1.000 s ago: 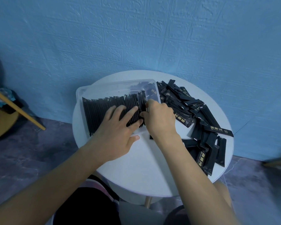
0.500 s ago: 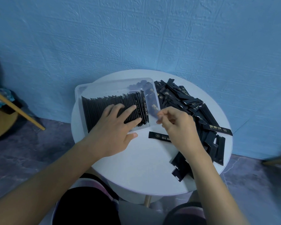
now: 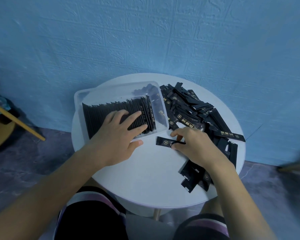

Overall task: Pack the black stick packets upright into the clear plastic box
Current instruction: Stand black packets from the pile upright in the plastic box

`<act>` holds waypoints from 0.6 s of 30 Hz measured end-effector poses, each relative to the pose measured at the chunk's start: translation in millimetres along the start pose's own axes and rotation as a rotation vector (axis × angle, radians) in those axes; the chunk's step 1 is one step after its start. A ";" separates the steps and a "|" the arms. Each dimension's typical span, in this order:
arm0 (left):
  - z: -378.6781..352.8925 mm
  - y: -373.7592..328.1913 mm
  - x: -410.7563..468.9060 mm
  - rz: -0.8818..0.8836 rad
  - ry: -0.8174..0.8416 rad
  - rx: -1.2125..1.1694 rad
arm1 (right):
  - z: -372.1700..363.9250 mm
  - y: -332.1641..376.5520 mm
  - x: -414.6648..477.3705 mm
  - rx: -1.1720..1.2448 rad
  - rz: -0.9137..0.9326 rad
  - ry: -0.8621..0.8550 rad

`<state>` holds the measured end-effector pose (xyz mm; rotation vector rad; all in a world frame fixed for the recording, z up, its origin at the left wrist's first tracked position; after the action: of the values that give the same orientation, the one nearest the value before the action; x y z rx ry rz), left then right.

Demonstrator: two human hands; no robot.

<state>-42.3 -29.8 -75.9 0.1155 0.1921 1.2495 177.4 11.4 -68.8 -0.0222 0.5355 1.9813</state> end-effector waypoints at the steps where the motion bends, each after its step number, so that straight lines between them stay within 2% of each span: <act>1: -0.4 0.4 -0.1 0.003 0.003 0.000 | 0.5 0.8 3.8 -0.007 0.008 0.011; 5: 0.1 0.9 -0.6 0.004 0.005 -0.008 | 2.2 -1.6 19.3 0.037 0.010 0.009; 13: -0.1 -0.8 -1.5 -0.009 -0.015 0.007 | 21.5 -6.9 45.5 0.168 -0.020 -0.216; 18: 0.3 -2.9 -3.7 -0.009 -0.029 0.019 | 12.8 -8.7 67.3 0.146 -0.053 -0.206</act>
<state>-40.7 -34.2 -75.8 0.1488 0.1799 1.2360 156.5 76.7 -77.0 0.2535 0.5369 1.8624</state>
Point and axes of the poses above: each hand's wrist, its own x-axis towards the middle knuckle, its own z-axis out of the back of the hand, y = z × x, the point moved 6 cm from there along x, towards the middle knuckle, and after that the axes turned 14 degrees about y, right-handed, at the moved point
